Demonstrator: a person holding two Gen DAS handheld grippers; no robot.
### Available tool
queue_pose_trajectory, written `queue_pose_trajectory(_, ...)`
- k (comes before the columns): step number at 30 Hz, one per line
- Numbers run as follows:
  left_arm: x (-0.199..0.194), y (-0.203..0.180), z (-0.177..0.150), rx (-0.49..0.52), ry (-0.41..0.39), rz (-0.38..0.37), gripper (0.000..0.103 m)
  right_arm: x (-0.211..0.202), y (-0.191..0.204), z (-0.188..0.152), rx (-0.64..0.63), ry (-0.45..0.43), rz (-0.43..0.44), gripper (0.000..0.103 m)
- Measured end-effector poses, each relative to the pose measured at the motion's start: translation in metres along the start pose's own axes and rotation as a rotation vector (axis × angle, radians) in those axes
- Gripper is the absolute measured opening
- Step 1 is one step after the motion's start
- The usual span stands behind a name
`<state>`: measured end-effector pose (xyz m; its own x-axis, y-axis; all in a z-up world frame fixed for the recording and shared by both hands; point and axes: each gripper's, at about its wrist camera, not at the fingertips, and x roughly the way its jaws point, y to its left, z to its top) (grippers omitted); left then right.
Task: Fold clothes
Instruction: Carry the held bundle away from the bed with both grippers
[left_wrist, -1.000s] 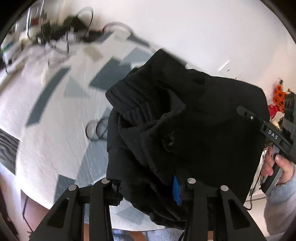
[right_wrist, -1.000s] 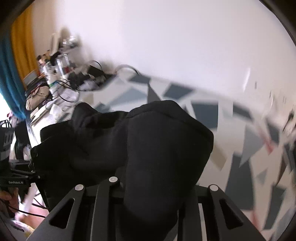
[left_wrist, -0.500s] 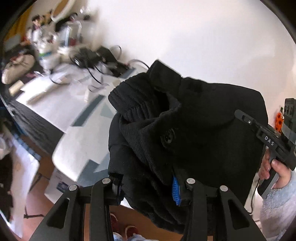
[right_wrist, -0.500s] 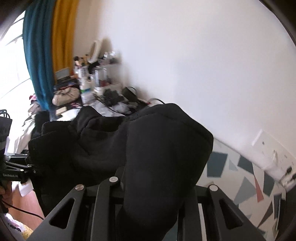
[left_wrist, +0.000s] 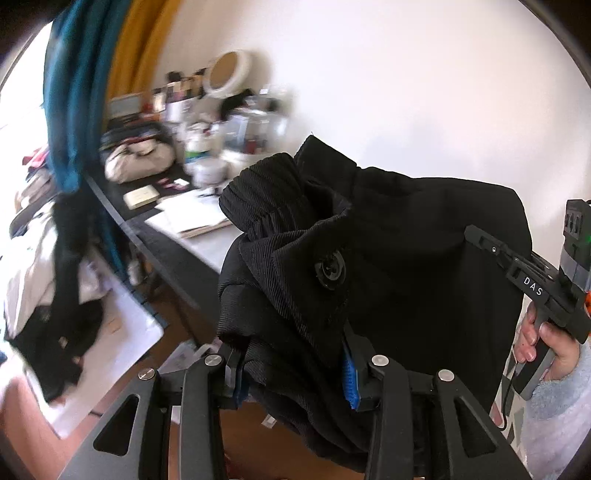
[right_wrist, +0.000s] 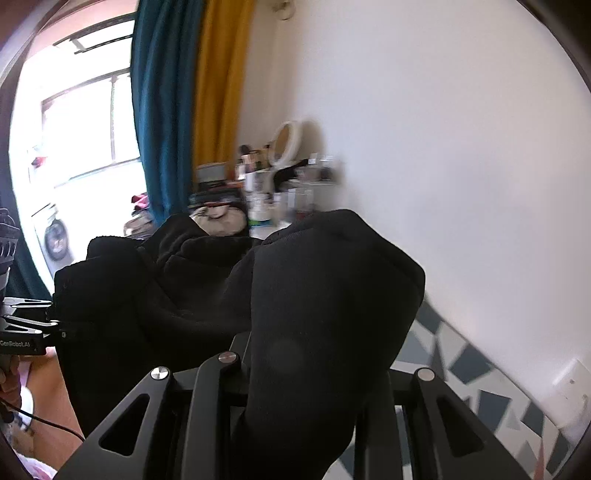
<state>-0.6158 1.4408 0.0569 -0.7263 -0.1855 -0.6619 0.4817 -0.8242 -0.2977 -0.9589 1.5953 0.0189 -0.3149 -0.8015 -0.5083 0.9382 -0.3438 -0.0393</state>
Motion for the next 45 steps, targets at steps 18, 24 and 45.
queue_pose_trajectory(18, -0.017, 0.238, -0.044, -0.405, -0.035, 0.172, 0.037, 0.171, 0.224, 0.045, -0.253, 0.167, 0.305, 0.023)
queue_pose_trajectory(24, -0.019, 0.289, -0.03, -0.488, -0.024, 0.271, 0.037, 0.22, 0.285, 0.061, -0.293, 0.165, 0.383, 0.023)
queue_pose_trajectory(45, -0.163, 0.49, -0.141, -0.805, -0.257, 0.589, 0.037, 0.301, 0.607, 0.11, -0.515, 0.115, 0.793, 0.021)
